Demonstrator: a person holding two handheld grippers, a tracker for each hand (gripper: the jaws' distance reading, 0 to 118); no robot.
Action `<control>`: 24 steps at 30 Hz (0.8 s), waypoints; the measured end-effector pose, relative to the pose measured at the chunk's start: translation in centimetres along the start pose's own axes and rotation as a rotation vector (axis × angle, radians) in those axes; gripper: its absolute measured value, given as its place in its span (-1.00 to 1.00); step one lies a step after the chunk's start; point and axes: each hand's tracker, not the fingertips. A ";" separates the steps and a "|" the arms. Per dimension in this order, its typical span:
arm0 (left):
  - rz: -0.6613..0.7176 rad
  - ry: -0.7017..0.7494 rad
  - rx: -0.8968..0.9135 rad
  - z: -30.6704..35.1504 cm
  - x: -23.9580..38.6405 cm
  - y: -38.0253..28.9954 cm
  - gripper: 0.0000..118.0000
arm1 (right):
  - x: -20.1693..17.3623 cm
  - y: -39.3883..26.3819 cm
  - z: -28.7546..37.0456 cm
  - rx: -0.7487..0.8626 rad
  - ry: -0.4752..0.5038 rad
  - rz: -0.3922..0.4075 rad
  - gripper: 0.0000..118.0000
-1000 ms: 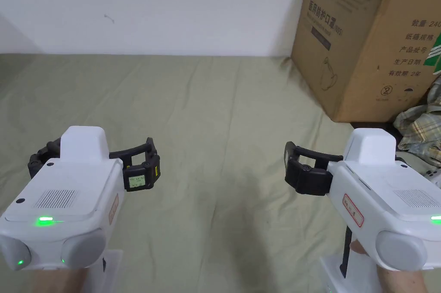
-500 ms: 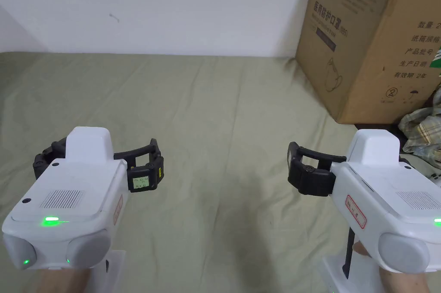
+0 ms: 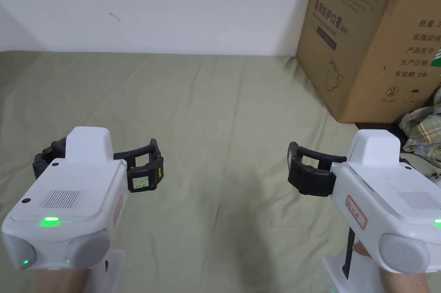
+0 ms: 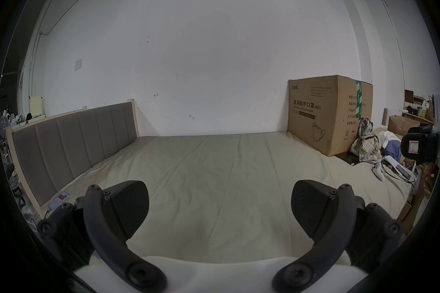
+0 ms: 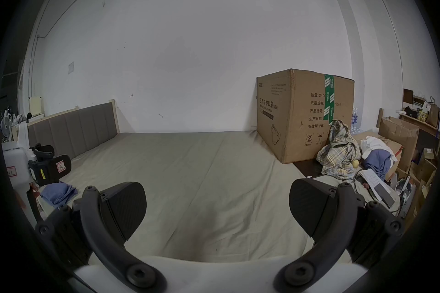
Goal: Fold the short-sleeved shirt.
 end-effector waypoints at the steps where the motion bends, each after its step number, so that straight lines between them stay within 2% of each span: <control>1: 0.001 0.000 0.000 0.0 0.0 0.0 1.00 | 0.0 0.0 0.0 0.000 0.001 0.001 1.00; 24: -0.011 -0.002 0.003 0.1 0.3 0.1 1.00 | 0.1 0.0 0.1 0.005 0.001 0.001 1.00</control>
